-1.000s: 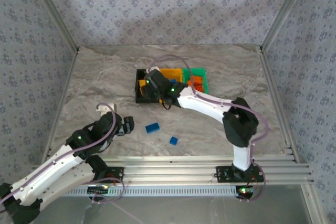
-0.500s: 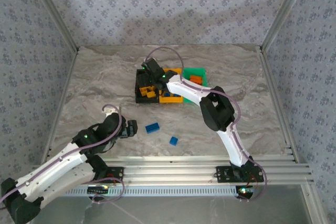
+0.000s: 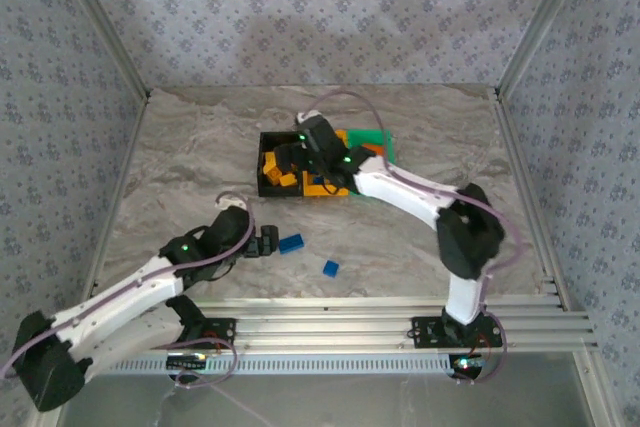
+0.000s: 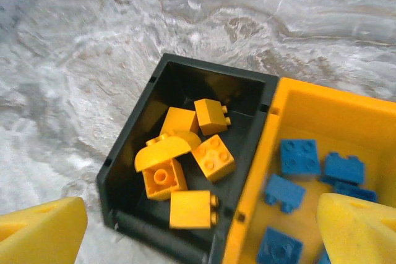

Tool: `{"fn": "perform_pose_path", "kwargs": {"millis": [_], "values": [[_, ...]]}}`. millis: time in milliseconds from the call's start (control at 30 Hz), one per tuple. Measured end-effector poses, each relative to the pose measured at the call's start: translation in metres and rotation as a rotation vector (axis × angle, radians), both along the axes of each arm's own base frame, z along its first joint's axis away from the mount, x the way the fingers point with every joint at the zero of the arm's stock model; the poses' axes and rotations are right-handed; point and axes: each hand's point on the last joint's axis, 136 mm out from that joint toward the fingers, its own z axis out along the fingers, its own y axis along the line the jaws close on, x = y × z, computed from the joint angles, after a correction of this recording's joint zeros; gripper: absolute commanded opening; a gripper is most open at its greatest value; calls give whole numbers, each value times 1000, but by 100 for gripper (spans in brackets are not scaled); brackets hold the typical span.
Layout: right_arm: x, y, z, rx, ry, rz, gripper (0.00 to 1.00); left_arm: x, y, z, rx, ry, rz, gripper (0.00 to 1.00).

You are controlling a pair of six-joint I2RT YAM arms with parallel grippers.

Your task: Sort the legos into containers by color

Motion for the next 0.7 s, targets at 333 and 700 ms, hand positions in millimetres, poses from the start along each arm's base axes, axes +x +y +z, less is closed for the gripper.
{"fn": "perform_pose_path", "kwargs": {"millis": [333,700], "values": [[-65,-66,5,77,0,-47,98,17,-53,-48,101,139,-207,98],[-83,-99,11,96,-19,-119,99,8,-84,-77,104,203,-337,83]]}}
